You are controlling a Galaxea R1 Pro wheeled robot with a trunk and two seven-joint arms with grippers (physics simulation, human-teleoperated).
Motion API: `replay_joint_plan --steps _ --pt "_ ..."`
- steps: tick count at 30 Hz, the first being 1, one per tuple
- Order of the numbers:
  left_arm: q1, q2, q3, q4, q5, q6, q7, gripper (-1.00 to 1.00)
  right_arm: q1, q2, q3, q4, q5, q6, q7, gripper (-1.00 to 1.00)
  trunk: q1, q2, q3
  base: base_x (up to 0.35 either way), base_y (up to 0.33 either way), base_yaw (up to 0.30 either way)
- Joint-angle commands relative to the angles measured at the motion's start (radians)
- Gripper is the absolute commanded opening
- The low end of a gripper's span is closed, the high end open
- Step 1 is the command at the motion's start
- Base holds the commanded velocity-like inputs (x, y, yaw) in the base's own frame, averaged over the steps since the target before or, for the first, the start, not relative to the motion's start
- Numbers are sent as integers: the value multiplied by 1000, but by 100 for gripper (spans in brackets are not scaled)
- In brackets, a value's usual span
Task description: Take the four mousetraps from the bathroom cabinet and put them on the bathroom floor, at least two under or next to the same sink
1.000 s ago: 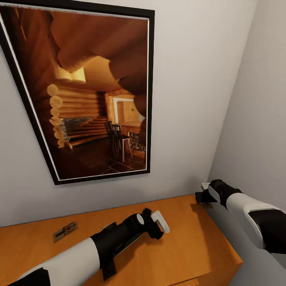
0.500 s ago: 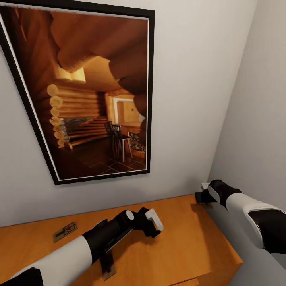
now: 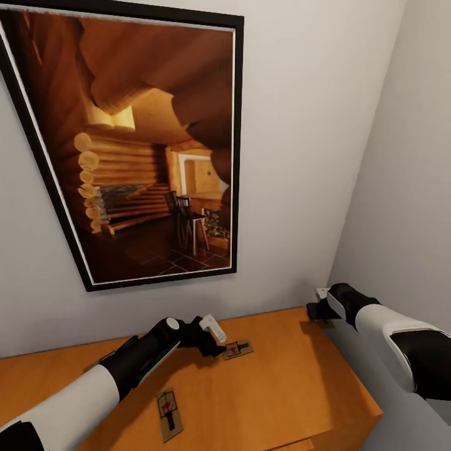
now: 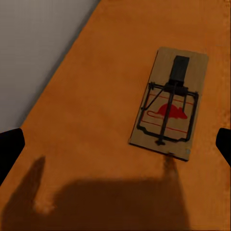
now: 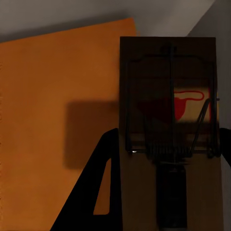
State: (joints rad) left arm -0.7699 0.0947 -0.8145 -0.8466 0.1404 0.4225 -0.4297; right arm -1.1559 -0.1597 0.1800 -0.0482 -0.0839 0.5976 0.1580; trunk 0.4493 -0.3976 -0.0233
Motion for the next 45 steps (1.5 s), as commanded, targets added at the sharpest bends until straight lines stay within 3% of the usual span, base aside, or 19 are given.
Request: replay_joint_plan --steps 1,5,11,17,21,24,26,30,37,42,45 --pt "-3 -3 0 -2 10 9 -34 100 -1 2 9 -2 -10 5 3 -100 1 -2 -2 0 0 0" --pt "-6 -26 3 -2 7 16 -98 100 -1 7 8 -2 -10 5 2 -100 1 -2 -2 0 0 0" --pt "-9 -38 8 2 5 19 -119 100 -1 9 8 -1 -10 5 2 -100 1 -2 -2 0 0 0" --pt "-9 -41 90 8 7 19 -141 100 -1 9 9 -2 -10 5 1 -100 1 -2 -2 0 0 0" --pt "-9 -42 108 8 4 19 -178 100 -1 9 9 -1 -10 5 1 -100 1 -2 -2 0 0 0" --pt "-9 -37 116 7 -27 19 -197 100 -1 9 8 -1 -10 5 1 -100 1 -2 -2 0 0 0" --pt "-9 -35 120 8 -67 19 -207 100 -1 9 8 -1 -10 5 1 -100 1 -2 -2 0 0 0" --pt "-9 -38 123 8 -101 18 -252 100 -1 9 9 -1 -10 5 1 -100 1 -2 -2 0 0 0" --pt "-9 -35 133 8 -114 14 -289 100 -1 9 8 -1 -10 4 1 -100 1 -2 -2 0 0 0" --pt "-9 -36 191 8 -116 12 -292 100 -1 9 9 -1 -10 4 3 -100 1 -2 -2 0 0 0" --pt "-9 -39 201 8 -116 12 -293 100 -1 9 9 -1 -10 4 3 -100 1 -2 -2 0 0 0"
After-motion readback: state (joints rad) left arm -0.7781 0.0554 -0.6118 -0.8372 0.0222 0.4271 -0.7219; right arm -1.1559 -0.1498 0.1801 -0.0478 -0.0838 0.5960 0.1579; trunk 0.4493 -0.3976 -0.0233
